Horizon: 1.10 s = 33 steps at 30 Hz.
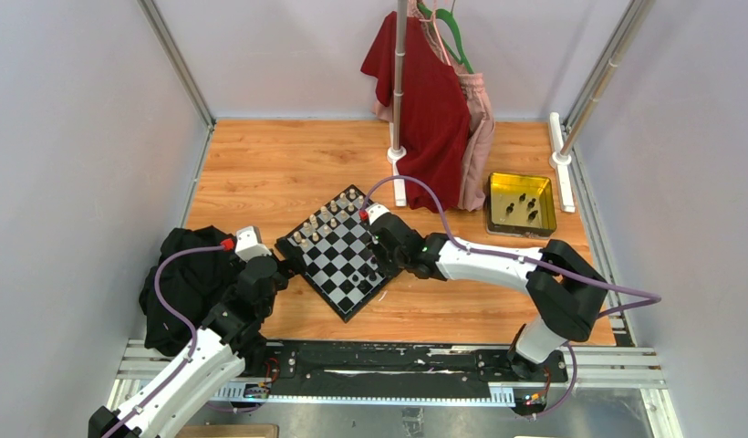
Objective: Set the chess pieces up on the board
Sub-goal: Place the chess piece on the chessboard, then pick up the chess piece from the storage box.
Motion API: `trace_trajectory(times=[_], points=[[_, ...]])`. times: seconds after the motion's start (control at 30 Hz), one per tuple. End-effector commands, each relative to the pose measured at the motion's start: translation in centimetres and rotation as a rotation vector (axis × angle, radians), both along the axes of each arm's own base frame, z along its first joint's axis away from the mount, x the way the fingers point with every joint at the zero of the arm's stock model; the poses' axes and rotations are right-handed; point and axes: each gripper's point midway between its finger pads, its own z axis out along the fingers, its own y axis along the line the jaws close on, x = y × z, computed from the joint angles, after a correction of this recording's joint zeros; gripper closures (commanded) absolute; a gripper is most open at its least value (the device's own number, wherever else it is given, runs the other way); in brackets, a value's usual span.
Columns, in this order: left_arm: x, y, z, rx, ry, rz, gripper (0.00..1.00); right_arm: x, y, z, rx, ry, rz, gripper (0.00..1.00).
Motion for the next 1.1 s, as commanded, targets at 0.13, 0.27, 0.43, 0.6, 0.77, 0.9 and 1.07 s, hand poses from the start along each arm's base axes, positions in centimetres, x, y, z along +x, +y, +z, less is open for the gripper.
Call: trace_trajectory(times=[0.13, 0.27, 0.43, 0.6, 0.77, 0.9, 1.07], points=[[0.2, -0.2, 0.4, 0.0, -0.019, -0.008, 0.0, 0.1, -0.5, -0.8, -0.039, 0.02, 0.008, 0.8], [0.2, -0.2, 0.4, -0.001, -0.018, -0.007, 0.0, 0.1, -0.5, -0.6, -0.039, 0.019, 0.01, 0.71], [0.2, -0.2, 0.4, 0.0, -0.019, -0.007, 0.0, 0.2, -0.5, 0.3, -0.034, 0.005, 0.017, 0.66], [0.2, -0.2, 0.4, -0.002, -0.018, -0.005, 0.0, 0.3, -0.5, 1.8, -0.017, -0.012, 0.02, 0.66], [0.2, -0.2, 0.4, -0.004, -0.018, -0.003, 0.0, 0.2, -1.4, 5.0, 0.009, -0.057, 0.0, 0.66], [0.2, -0.1, 0.4, -0.004, -0.017, 0.0, 0.0, 0.9, -3.9, 8.2, 0.019, -0.14, -0.084, 0.66], [0.3, -0.3, 0.3, 0.001, -0.008, -0.005, 0.0, 4.9, -10.2, 10.9, 0.062, -0.21, -0.316, 0.66]])
